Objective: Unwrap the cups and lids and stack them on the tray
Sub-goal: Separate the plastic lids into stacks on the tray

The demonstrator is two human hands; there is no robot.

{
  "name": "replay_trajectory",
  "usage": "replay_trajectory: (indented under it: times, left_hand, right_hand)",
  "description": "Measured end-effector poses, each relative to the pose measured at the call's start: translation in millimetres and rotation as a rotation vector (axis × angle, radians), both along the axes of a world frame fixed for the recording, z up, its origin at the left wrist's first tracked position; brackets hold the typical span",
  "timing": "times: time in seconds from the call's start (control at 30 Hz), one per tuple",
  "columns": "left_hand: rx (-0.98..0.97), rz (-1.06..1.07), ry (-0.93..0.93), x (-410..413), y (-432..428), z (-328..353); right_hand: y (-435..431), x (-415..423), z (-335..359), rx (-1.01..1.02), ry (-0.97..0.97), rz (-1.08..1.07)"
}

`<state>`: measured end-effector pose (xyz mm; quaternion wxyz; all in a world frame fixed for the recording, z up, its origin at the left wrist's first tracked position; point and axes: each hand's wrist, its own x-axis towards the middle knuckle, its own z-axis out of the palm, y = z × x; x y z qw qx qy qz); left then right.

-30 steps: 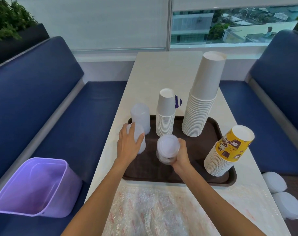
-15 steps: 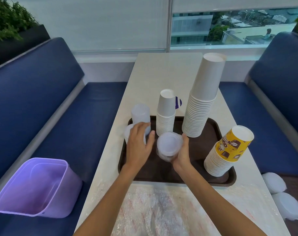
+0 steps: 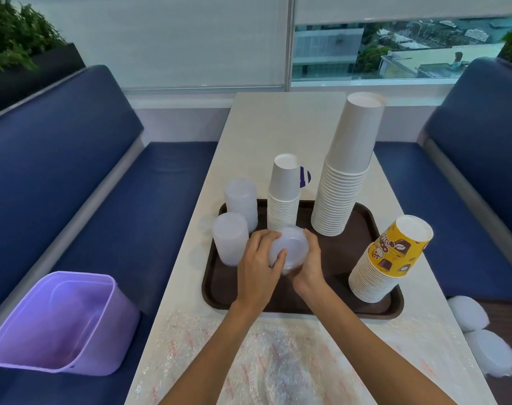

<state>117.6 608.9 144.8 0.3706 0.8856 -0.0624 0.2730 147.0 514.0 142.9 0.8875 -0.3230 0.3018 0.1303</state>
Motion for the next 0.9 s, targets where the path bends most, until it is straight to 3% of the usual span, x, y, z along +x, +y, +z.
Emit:
replay_trajectory:
  times: [0.23, 0.53, 0.7, 0.9]
  left_hand:
    - [-0.025, 0.025, -0.016, -2, -4, 0]
    - [-0.291, 0.031, 0.152, 4, 1, 21]
    - [-0.612, 0.188, 0.288, 32, 31, 49]
    - [-0.587, 0.390, 0.428, 58, 74, 55]
  right_hand:
    - [-3, 1, -2, -0.017, -0.027, 0.002]
    - [-6, 8, -14, 0.006, -0.004, 0.056]
    - [-5, 15, -24, 0.036, 0.106, -0.007]
    - [-3, 16, -18, 0.008, 0.062, 0.024]
